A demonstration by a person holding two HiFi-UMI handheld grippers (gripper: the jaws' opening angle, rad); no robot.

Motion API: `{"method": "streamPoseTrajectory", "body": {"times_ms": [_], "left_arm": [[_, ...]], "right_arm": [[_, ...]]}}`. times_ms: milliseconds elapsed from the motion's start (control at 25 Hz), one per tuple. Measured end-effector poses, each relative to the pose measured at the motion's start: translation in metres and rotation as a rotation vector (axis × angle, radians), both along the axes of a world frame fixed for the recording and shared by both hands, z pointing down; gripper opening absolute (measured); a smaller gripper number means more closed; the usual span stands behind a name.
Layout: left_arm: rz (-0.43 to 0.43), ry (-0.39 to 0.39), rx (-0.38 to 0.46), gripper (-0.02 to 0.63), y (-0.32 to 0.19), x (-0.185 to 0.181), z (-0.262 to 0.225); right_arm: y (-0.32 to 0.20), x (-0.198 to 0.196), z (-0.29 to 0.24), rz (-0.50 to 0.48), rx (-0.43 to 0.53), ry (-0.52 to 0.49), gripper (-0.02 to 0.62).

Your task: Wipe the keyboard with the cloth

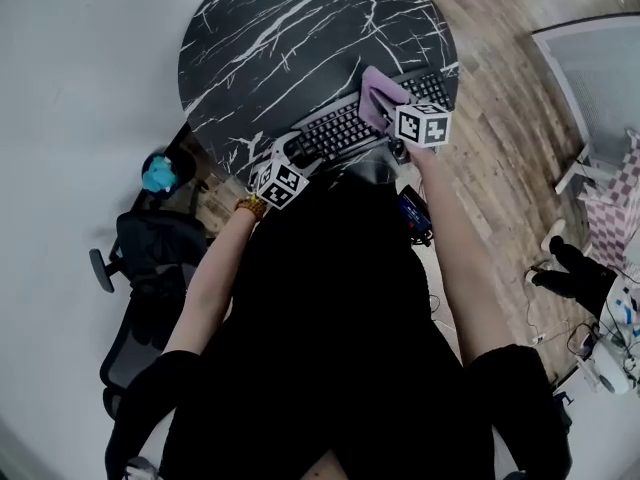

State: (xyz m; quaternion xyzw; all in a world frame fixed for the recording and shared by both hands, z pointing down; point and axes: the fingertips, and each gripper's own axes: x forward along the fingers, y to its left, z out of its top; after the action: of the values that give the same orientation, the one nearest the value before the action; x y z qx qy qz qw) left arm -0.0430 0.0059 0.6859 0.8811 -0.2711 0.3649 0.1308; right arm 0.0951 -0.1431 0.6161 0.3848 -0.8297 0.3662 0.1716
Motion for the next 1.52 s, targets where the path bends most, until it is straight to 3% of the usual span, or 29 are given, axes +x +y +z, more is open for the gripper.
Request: {"method": "streamPoseTrajectory", "body": {"times_ms": [320, 680, 840, 1200, 1520], "left_arm": [[0.017, -0.026, 0.011, 0.302, 0.002, 0.000, 0.003], [-0.007, -0.045, 0.004, 0.302, -0.001, 0.000, 0.000], [-0.008, -0.052, -0.001, 0.302, 0.000, -0.001, 0.001], [-0.011, -0.056, -0.007, 0.302, -0.001, 0.000, 0.000], [-0.022, -0.052, -0.006, 0.302, -0.001, 0.000, -0.001]], "right_arm": [[-0.029, 0.153, 0.002, 0.199, 0.034, 0.181, 0.081], [-0.049, 0.260, -0.003, 0.334, 0.080, 0.409, 0.081], [-0.049, 0.260, 0.011, 0.318, 0.059, 0.451, 0.081], [-0.041, 0.213, 0.051, 0.209, -0.042, 0.476, 0.081], [-0.035, 0.205, 0.060, 0.259, -0.065, 0.448, 0.080]]}}
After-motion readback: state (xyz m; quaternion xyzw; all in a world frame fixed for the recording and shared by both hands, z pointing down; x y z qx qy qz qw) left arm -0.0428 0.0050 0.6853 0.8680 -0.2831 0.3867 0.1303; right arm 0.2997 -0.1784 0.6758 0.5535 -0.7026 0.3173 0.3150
